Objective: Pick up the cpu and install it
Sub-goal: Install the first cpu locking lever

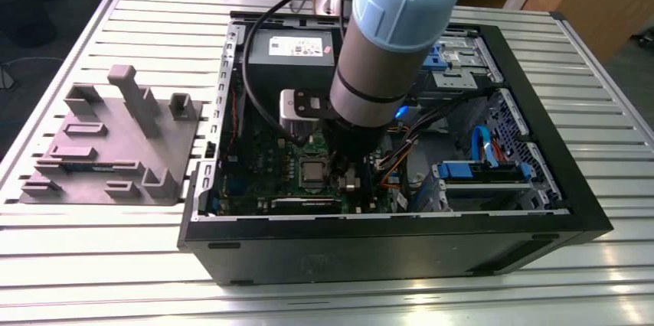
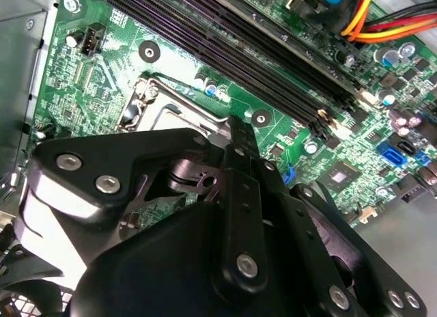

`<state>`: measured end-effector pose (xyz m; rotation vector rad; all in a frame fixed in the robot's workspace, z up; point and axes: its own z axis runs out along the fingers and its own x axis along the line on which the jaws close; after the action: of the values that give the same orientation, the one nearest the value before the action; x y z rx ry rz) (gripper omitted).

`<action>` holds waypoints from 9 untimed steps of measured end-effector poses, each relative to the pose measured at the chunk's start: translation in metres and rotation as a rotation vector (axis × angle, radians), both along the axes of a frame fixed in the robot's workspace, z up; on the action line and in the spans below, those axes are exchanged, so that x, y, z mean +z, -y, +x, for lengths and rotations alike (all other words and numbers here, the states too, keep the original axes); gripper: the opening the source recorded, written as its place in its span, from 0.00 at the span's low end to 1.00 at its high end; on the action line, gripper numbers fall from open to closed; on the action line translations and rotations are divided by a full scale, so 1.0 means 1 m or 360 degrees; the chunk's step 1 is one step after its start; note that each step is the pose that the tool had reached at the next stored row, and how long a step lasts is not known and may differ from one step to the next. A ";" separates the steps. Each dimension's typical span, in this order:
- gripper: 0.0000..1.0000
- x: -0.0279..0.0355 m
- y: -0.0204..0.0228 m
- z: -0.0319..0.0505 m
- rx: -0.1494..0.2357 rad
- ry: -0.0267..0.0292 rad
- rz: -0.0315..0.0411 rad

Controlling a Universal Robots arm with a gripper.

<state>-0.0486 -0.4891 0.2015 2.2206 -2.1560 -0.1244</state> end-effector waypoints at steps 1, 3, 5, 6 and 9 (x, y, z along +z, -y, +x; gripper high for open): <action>0.10 -0.0005 0.0000 0.0000 0.0001 0.00001 0.0005; 0.10 -0.0013 -0.0001 0.0000 0.0003 0.00000 0.0017; 0.10 -0.0025 -0.0002 0.0000 0.0004 0.00001 0.0030; 0.10 -0.0031 -0.0002 0.0000 0.0005 0.00004 0.0032; 0.10 -0.0048 -0.0001 -0.0001 0.0013 0.00001 0.0033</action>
<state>-0.0488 -0.4890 0.1967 2.2402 -2.1552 -0.1471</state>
